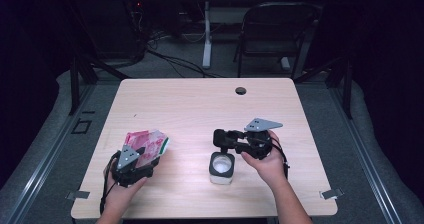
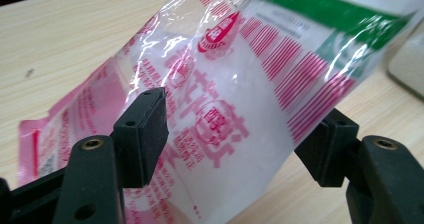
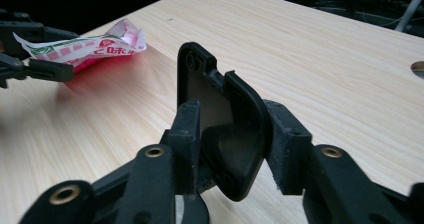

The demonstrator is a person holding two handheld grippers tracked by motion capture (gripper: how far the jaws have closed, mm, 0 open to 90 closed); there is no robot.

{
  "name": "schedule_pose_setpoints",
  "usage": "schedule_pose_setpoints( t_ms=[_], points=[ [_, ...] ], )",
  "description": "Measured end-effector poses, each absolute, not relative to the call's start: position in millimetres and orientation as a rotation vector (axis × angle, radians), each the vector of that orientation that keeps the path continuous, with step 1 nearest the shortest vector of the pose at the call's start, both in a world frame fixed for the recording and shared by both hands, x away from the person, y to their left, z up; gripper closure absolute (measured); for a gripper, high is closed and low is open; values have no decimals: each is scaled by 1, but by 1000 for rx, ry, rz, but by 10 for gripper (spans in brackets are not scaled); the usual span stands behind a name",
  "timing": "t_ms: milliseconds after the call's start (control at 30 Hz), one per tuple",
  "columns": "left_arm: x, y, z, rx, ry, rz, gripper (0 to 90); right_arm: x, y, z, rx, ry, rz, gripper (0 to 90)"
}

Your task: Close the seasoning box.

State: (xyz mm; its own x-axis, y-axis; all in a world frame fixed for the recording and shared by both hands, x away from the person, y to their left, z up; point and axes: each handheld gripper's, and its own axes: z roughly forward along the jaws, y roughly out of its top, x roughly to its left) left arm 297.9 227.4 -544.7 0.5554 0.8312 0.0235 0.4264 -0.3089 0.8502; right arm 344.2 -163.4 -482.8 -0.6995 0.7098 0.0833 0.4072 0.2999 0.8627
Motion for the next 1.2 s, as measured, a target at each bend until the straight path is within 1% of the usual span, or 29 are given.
schedule_pose_setpoints(
  t_ms=[100,233,433,800,1200],
  points=[
    [296,225,-543,1932,1011,574,346,344,-164,-482,998,2263,1329,680],
    [295,221,-544,1929,1002,567,346,343,-165,-481,993,2263,1321,719],
    [293,214,-545,1963,985,557,347,342,-165,-481,965,2261,1303,729],
    [289,204,-540,1947,938,514,347,337,-164,-478,891,2271,1238,739],
    [293,193,-536,1938,896,503,346,319,-156,-474,797,2245,1169,748]
  ],
)
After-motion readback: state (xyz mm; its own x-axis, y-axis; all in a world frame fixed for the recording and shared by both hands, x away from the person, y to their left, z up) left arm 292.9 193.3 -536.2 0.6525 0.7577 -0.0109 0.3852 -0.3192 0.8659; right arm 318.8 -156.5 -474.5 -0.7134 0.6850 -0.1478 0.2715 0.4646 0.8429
